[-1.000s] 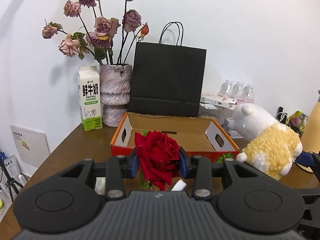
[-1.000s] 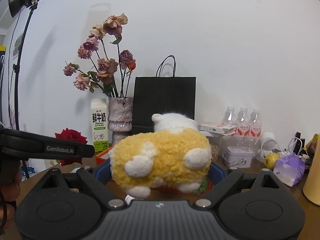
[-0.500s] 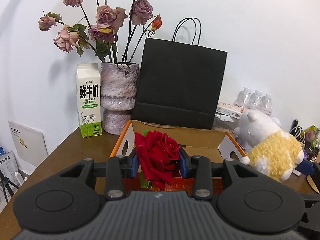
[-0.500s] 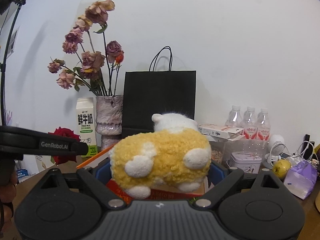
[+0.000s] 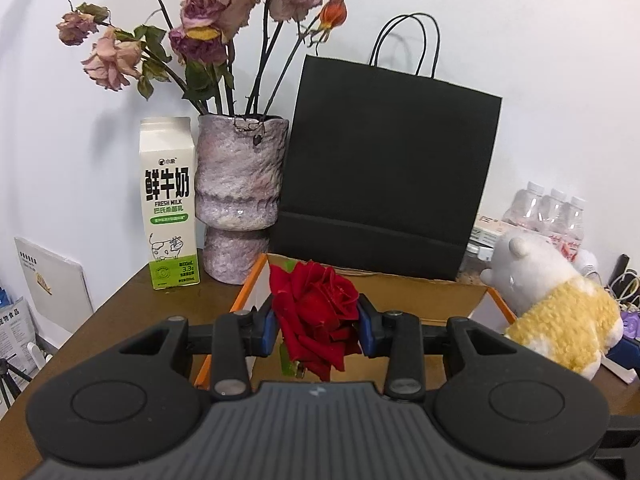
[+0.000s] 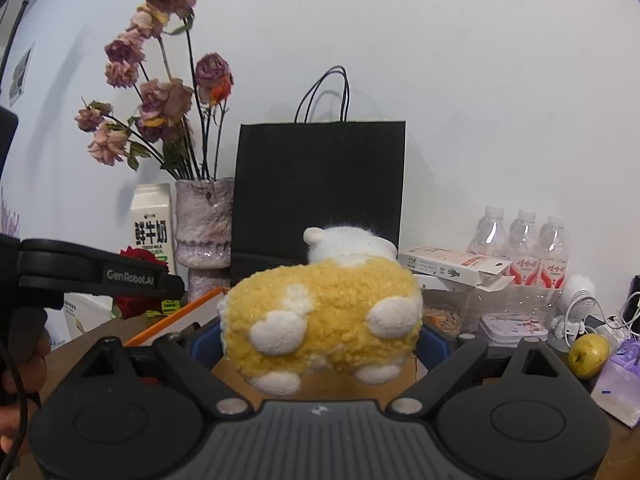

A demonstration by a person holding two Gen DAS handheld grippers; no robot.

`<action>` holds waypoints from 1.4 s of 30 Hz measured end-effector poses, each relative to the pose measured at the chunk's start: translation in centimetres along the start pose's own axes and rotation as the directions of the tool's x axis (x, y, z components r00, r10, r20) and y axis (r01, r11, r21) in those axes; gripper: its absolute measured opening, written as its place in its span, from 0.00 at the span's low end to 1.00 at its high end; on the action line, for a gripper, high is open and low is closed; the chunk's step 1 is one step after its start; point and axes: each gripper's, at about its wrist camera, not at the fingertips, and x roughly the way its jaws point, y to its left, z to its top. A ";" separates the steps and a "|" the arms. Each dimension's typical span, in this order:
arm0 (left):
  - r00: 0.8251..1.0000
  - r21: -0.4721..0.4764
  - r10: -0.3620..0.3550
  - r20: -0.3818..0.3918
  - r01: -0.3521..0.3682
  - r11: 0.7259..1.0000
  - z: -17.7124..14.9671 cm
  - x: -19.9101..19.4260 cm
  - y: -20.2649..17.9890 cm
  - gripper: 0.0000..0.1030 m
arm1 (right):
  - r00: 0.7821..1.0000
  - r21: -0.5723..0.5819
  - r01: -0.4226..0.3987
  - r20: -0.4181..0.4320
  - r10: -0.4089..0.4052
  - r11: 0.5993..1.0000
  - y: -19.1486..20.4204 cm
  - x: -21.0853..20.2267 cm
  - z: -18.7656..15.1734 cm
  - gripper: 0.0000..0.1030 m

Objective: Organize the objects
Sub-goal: 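Carry the sheep and the rose in both grippers toward the red cardboard box, then lower the sheep and rose into the box and open both grippers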

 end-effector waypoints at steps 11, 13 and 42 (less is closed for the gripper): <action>0.997 0.021 0.032 -0.065 -0.031 0.999 -0.1 4.6 0.0 0.38 | 0.995 0.016 0.029 -0.097 -0.027 0.999 -1.6 4.9 -0.4 0.91; 0.997 0.023 0.033 -0.073 -0.031 0.999 -0.2 5.2 0.0 0.38 | 0.993 0.020 0.037 -0.113 -0.035 0.999 -2.0 5.7 -0.6 0.91; 0.998 0.062 0.057 -0.042 -0.054 0.997 -2.0 7.1 -0.8 1.00 | 0.979 0.044 0.082 -0.189 -0.073 0.996 -2.7 8.7 -3.1 1.00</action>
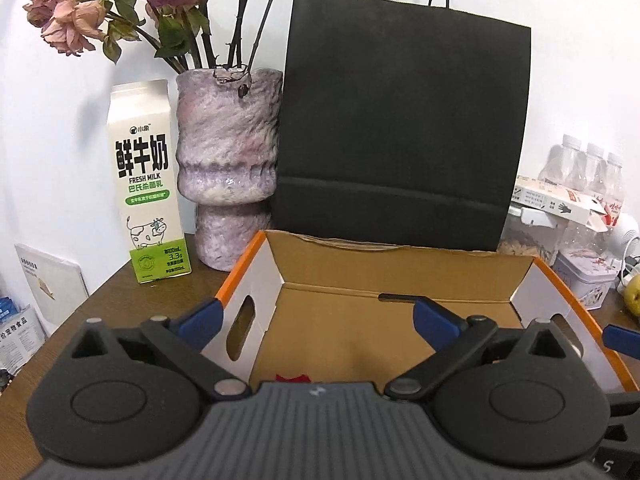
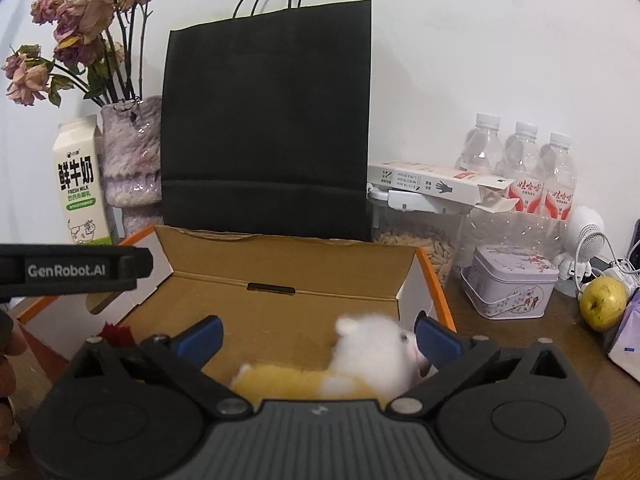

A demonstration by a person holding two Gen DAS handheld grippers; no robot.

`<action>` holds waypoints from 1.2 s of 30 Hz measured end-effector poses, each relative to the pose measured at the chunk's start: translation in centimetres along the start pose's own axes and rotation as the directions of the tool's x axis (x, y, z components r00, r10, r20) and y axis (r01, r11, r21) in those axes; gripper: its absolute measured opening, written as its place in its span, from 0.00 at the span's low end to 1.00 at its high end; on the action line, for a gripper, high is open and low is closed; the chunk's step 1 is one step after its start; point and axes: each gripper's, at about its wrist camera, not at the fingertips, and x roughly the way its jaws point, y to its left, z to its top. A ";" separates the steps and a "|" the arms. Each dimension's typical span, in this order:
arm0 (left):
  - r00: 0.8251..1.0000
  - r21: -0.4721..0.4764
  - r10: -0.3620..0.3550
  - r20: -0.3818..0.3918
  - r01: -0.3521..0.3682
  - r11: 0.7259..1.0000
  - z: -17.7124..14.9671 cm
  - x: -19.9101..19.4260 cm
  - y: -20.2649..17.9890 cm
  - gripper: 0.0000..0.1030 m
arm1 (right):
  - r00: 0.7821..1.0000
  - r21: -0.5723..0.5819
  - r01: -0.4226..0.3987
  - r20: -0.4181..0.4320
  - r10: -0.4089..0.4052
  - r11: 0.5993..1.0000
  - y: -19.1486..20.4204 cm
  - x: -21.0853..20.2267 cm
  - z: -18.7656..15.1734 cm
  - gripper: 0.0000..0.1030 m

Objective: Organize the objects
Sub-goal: 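Lower the sheep and rose into the box and open both grippers, then withdraw both open grippers from the box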

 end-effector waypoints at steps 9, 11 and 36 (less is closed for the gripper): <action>1.000 0.001 -0.013 0.007 0.013 1.000 0.0 -1.1 0.1 1.00 | 1.000 0.013 -0.010 -0.007 0.010 1.000 -0.3 -0.7 0.2 1.00; 1.000 0.008 -0.014 0.010 0.014 1.000 0.0 -1.4 0.0 1.00 | 1.000 0.018 -0.010 -0.011 0.010 1.000 -0.4 -0.9 0.3 1.00; 0.994 0.009 -0.061 0.086 0.060 0.998 -2.1 -11.2 2.9 1.00 | 0.993 -0.027 -0.041 0.107 0.043 0.999 0.0 -11.7 -0.9 1.00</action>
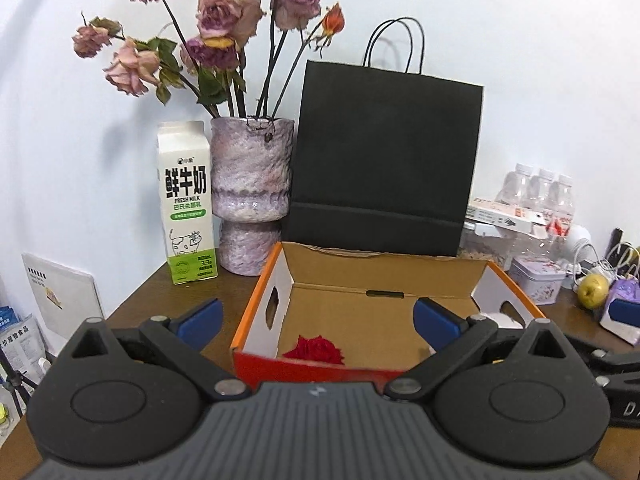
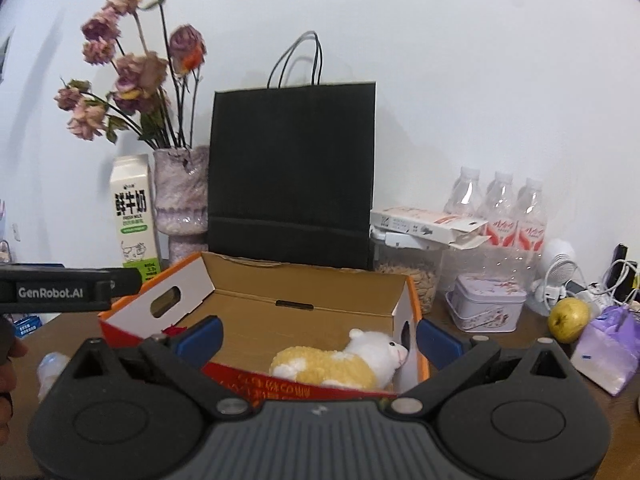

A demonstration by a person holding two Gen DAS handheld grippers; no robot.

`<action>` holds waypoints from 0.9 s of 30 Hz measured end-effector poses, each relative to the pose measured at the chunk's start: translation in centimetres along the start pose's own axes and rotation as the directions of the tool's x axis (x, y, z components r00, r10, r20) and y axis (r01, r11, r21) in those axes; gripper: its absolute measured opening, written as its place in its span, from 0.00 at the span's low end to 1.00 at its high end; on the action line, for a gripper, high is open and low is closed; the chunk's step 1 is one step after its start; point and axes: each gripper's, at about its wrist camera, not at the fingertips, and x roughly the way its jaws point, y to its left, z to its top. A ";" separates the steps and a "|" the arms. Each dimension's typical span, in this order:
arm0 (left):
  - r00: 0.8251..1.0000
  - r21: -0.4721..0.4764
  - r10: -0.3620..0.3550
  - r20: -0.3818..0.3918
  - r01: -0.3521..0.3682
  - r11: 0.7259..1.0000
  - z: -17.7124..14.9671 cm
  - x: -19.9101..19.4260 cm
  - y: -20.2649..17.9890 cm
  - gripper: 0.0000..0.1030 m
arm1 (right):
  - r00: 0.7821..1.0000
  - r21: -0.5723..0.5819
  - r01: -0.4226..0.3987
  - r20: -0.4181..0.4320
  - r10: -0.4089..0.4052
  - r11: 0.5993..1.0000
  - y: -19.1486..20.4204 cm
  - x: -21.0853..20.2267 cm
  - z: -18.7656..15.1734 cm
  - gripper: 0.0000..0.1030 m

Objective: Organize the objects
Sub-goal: 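Withdraw both open grippers from the box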

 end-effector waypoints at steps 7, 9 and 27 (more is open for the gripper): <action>0.999 0.010 -0.009 0.032 0.009 1.000 -1.6 -4.1 0.3 1.00 | 0.999 0.005 0.002 0.035 -0.002 1.000 -0.1 -4.0 -1.7 1.00; 0.999 0.018 -0.013 0.040 0.012 1.000 -2.1 -5.2 0.4 1.00 | 0.999 0.003 0.004 0.043 -0.004 1.000 0.1 -5.1 -2.3 1.00; 0.999 0.061 -0.023 0.031 0.021 0.998 -8.2 -11.6 2.6 1.00 | 0.999 0.004 -0.011 -0.034 0.011 1.000 1.5 -11.9 -9.3 1.00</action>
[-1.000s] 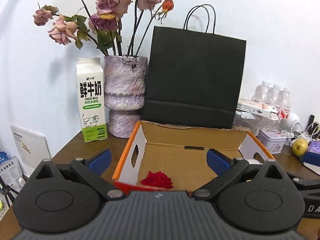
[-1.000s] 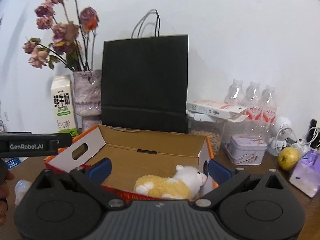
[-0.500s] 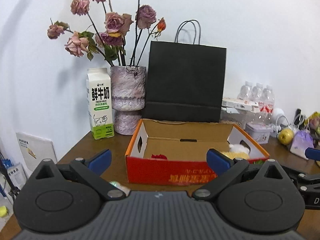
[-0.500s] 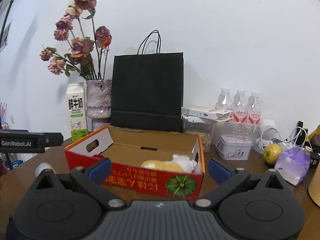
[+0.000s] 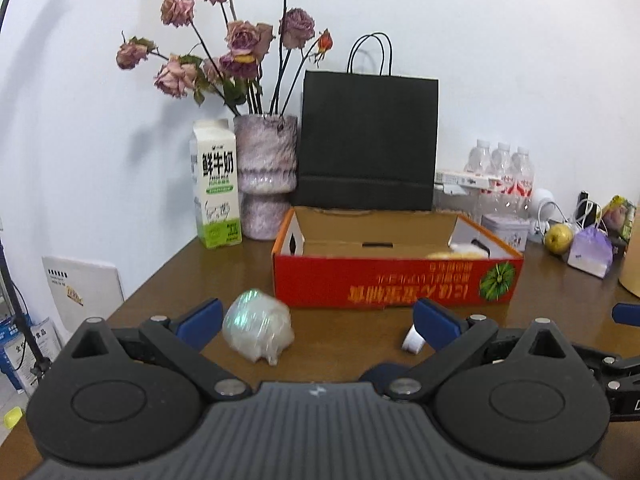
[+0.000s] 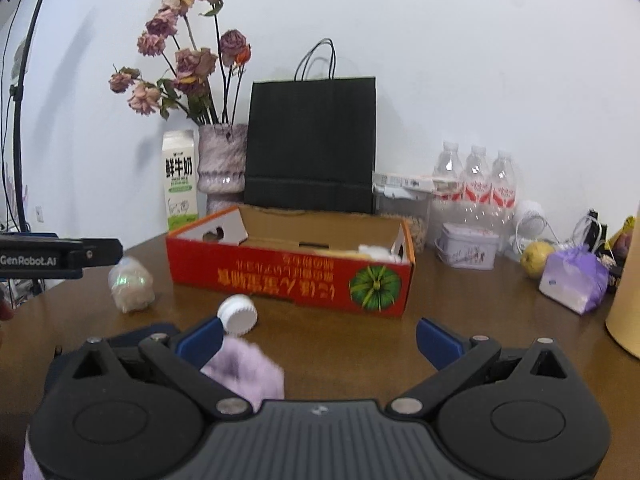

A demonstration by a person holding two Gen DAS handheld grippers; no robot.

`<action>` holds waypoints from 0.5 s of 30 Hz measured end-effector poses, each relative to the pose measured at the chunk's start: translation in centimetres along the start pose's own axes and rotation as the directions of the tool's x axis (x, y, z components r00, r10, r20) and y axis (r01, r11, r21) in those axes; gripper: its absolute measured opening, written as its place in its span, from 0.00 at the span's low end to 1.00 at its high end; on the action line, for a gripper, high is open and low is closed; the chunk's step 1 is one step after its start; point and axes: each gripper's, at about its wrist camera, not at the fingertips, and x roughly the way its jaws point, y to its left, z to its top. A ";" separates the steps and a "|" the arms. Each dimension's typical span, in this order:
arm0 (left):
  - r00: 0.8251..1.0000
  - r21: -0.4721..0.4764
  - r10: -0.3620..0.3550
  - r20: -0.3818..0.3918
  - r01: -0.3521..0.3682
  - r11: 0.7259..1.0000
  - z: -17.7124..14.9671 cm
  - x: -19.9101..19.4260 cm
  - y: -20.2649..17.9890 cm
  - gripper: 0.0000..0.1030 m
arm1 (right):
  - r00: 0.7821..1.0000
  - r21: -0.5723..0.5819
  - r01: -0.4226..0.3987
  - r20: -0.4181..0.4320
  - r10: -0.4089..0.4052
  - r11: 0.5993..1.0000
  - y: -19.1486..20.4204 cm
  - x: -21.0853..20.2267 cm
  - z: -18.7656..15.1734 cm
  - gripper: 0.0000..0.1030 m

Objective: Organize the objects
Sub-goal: 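Withdraw both open grippers from the box, then grasp the lavender fuzzy headband with the right gripper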

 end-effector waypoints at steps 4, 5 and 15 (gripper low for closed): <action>1.000 -0.005 0.001 -0.020 -0.001 1.000 -1.0 -0.4 0.9 1.00 | 0.999 0.001 0.011 -0.030 -0.011 1.000 0.4 -0.5 -1.5 1.00; 1.000 -0.003 0.002 -0.025 -0.002 1.000 -1.1 -0.5 1.0 1.00 | 0.999 -0.002 0.017 -0.028 -0.017 1.000 0.5 -0.7 -1.7 1.00; 0.998 -0.022 -0.012 -0.055 0.011 1.000 -1.8 -0.8 3.5 1.00 | 0.998 -0.003 0.032 -0.056 -0.032 0.999 1.3 -0.7 -2.5 1.00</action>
